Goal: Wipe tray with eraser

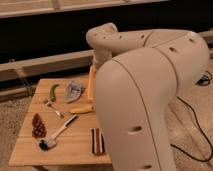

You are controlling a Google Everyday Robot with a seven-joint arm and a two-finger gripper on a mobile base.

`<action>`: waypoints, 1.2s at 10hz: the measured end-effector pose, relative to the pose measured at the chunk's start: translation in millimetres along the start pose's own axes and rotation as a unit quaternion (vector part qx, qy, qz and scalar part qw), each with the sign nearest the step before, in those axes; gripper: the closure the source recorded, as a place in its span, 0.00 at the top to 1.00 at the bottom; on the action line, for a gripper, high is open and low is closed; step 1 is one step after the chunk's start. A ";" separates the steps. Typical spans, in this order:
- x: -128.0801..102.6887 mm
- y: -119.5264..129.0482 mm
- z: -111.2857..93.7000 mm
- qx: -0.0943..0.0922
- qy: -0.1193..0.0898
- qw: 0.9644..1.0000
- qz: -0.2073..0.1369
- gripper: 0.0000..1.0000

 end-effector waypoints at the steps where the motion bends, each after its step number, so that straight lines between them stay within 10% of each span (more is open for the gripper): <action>1: -8.8 -5.0 4.4 -0.003 0.004 1.000 -0.001 0.00; 12: -18.9 -9.5 134.4 -0.035 0.059 0.996 -0.054 0.00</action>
